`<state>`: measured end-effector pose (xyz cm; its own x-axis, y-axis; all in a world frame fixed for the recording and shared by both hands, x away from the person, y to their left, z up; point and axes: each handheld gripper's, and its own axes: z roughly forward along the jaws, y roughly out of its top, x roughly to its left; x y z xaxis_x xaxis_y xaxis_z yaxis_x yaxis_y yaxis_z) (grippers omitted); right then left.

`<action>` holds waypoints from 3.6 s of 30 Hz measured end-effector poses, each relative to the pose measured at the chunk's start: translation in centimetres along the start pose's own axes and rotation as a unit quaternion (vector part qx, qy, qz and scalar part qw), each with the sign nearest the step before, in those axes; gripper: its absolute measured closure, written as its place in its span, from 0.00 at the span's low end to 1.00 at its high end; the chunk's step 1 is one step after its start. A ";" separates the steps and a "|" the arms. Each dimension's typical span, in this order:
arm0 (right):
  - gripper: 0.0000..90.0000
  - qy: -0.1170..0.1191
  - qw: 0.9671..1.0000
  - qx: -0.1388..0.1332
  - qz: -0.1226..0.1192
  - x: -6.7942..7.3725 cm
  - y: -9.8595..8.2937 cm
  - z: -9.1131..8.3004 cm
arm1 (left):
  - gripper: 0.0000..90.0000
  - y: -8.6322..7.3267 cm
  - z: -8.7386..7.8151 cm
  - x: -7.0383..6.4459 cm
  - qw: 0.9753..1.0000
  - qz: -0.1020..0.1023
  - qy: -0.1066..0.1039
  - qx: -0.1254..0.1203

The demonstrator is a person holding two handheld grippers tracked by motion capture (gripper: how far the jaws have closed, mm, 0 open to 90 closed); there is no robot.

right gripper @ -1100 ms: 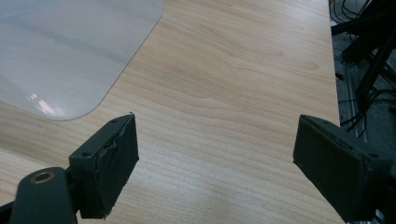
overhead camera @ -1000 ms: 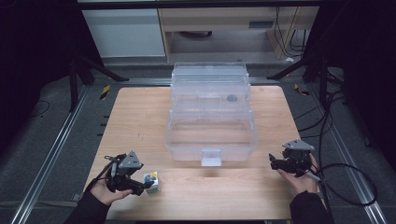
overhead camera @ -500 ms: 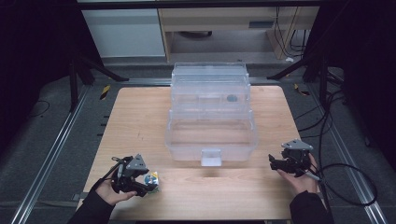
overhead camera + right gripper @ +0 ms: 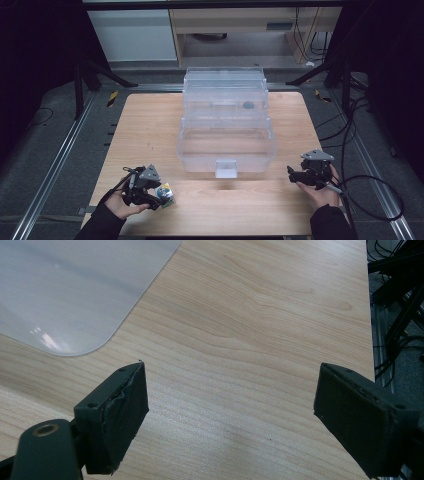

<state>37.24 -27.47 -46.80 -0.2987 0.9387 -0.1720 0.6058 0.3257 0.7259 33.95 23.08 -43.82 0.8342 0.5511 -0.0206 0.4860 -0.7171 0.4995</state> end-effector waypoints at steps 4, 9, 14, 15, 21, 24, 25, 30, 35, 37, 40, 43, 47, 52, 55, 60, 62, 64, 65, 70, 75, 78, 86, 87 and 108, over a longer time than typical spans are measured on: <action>0.16 0.002 1.000 0.000 -0.001 0.0 0.0 0.0 | 0.40 0.6 0.6 0.0 1.000 0.009 0.001 0.018; 0.16 0.003 1.000 0.005 -0.003 0.1 0.0 0.1 | 0.42 1.1 1.3 -0.1 0.999 0.019 -0.003 0.039; 0.16 0.005 1.000 0.008 -0.005 0.1 0.0 0.2 | 0.44 1.1 2.0 0.0 0.998 0.023 -0.002 0.057; 0.16 0.005 1.000 0.008 -0.005 0.1 0.0 0.3 | 0.45 1.2 2.1 0.0 0.998 0.023 -0.001 0.060; 0.15 0.006 1.000 0.012 -0.008 0.1 0.0 0.3 | 0.47 1.4 2.5 0.1 0.997 0.026 -0.003 0.074; 0.15 0.007 1.000 0.013 -0.008 0.1 0.0 0.3 | 0.49 1.5 2.3 0.0 0.997 0.020 0.000 0.073; 0.15 0.006 1.000 0.013 -0.009 0.1 0.0 0.3 | 0.49 1.5 2.2 0.1 0.997 0.021 0.000 0.072; 0.15 0.005 1.000 0.011 -0.008 0.1 0.0 0.3 | 0.49 1.6 0.8 0.6 0.999 -0.006 0.011 0.048; 0.16 0.006 1.000 0.011 -0.008 0.1 0.0 0.3 | 0.49 1.0 -0.8 2.2 0.997 -0.053 0.047 0.019; 0.16 0.007 1.000 0.011 -0.009 0.1 0.0 0.3 | 0.49 0.6 -1.2 3.0 0.995 -0.072 0.063 0.009; 0.16 0.009 1.000 0.012 -0.008 0.1 0.0 0.3 | 0.49 -0.1 -1.6 4.3 0.991 -0.105 0.086 0.002; 0.16 0.008 1.000 0.010 -0.008 0.1 0.0 0.3 | 0.49 -1.0 -1.6 5.7 0.986 -0.135 0.102 0.003; 0.16 0.009 1.000 0.011 -0.009 0.1 0.0 0.3 | 0.49 -2.3 -1.4 7.1 0.978 -0.172 0.117 0.008; 0.16 0.010 1.000 0.012 -0.010 0.1 0.0 0.4 | 0.49 -3.4 -1.2 8.3 0.971 -0.198 0.135 0.021; 0.16 0.010 1.000 0.013 -0.010 0.2 0.0 0.4 | 0.49 -3.8 -0.8 8.7 0.969 -0.205 0.137 0.030; 0.16 0.013 1.000 0.012 -0.011 0.2 0.0 0.4 | 0.48 -4.0 -0.7 8.9 0.969 -0.204 0.135 0.033; 0.16 0.013 1.000 0.012 -0.011 0.2 0.0 0.4 | 0.45 -4.0 -0.7 8.8 0.969 -0.202 0.137 0.032; 0.16 0.013 1.000 0.012 -0.012 0.2 0.0 0.4 | 0.38 -4.0 -0.8 8.8 0.969 -0.204 0.140 0.028; 0.16 0.014 1.000 0.011 -0.012 0.2 0.0 0.4 | 0.36 -3.8 -1.2 8.7 0.968 -0.205 0.141 0.019; 0.16 0.016 1.000 0.002 -0.008 0.1 0.2 0.3 | 0.29 -3.2 -2.9 8.3 0.967 -0.198 0.159 -0.016; 0.18 0.021 1.000 -0.015 -0.003 0.0 0.8 -0.1 | 0.28 -2.3 -4.6 7.7 0.965 -0.196 0.161 -0.063; 0.20 0.023 0.999 -0.032 -0.005 0.0 1.7 -0.7 | 0.28 -1.3 -5.3 7.3 0.965 -0.184 0.165 -0.089; 0.29 0.058 0.994 -0.091 -0.007 0.8 5.2 -2.6 | 0.30 2.3 -6.0 6.8 0.964 -0.155 0.157 -0.146; 0.30 0.062 0.993 -0.097 -0.007 1.0 5.7 -2.7 | 0.31 2.8 -5.8 6.8 0.965 -0.151 0.155 -0.150; 0.54 0.094 0.994 -0.050 -0.001 2.9 8.5 1.7 | 0.46 8.7 1.1 6.5 0.970 -0.134 0.135 -0.152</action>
<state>42.78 -21.82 -42.27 -0.4384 0.8972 -0.0534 0.5317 0.3068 0.7894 43.90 19.97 -40.55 0.5708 0.8208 0.0218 0.5422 -0.3967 0.7407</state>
